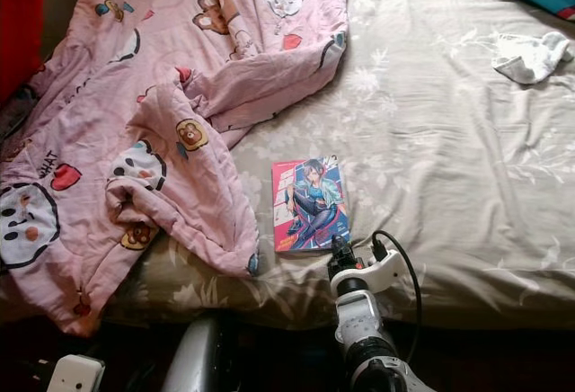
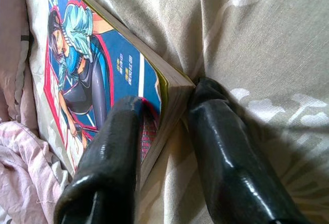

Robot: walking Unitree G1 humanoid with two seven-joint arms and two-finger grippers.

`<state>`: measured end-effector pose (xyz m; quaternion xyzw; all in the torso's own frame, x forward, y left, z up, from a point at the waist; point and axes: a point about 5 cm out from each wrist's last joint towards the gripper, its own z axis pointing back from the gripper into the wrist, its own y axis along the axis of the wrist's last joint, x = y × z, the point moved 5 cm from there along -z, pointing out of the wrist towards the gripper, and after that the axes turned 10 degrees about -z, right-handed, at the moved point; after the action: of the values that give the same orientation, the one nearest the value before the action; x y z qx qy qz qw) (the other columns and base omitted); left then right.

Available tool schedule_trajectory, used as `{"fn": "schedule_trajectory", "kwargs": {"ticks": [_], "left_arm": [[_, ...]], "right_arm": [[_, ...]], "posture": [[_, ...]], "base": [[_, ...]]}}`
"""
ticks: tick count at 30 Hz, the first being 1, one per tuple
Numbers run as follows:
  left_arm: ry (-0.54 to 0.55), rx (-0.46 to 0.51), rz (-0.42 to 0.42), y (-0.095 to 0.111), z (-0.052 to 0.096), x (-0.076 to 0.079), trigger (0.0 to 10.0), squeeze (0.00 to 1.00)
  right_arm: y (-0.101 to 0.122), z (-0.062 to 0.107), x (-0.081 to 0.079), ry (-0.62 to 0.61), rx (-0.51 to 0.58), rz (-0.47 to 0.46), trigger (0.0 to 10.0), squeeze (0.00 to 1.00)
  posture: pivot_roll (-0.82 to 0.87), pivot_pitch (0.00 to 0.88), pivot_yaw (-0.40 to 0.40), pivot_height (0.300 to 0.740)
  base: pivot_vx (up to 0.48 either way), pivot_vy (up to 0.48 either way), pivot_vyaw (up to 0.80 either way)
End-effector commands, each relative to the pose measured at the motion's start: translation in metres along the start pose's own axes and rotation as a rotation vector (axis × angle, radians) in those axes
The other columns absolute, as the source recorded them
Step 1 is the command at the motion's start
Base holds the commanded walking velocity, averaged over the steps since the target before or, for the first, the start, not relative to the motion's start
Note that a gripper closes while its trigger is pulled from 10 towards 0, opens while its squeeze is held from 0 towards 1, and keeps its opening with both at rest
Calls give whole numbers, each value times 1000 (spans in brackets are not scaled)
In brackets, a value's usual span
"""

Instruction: Clean up the room

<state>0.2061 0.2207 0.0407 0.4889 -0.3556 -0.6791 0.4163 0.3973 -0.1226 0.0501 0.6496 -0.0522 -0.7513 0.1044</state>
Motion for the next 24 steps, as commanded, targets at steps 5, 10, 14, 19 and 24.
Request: {"fn": "schedule_trajectory", "kwargs": {"ticks": [5,10,14,19,24], "left_arm": [[-6,-60,-7,-13,9,2,10000,0],[-5,-61,-9,-14,3,1,10000,0],[-2,-54,-7,-14,-6,1,10000,0],[-1,-45,-4,-14,-20,2,10000,0],[2,-27,4,-12,-40,3,10000,0]], "right_arm": [[-16,7,15,-46,-44,-27,0,0],[-17,8,14,-38,-48,-14,0,0],[-19,8,12,-15,-54,55,0,0],[-14,8,5,46,-45,150,0,0],[-7,9,-7,140,-20,271,0,0]], "posture": [[312,487,139,585],[301,467,134,585],[281,442,127,585],[246,409,111,585],[193,359,88,585]], "base": [[0,0,0],[0,0,0],[0,0,0],[0,0,0],[0,0,0]]}}
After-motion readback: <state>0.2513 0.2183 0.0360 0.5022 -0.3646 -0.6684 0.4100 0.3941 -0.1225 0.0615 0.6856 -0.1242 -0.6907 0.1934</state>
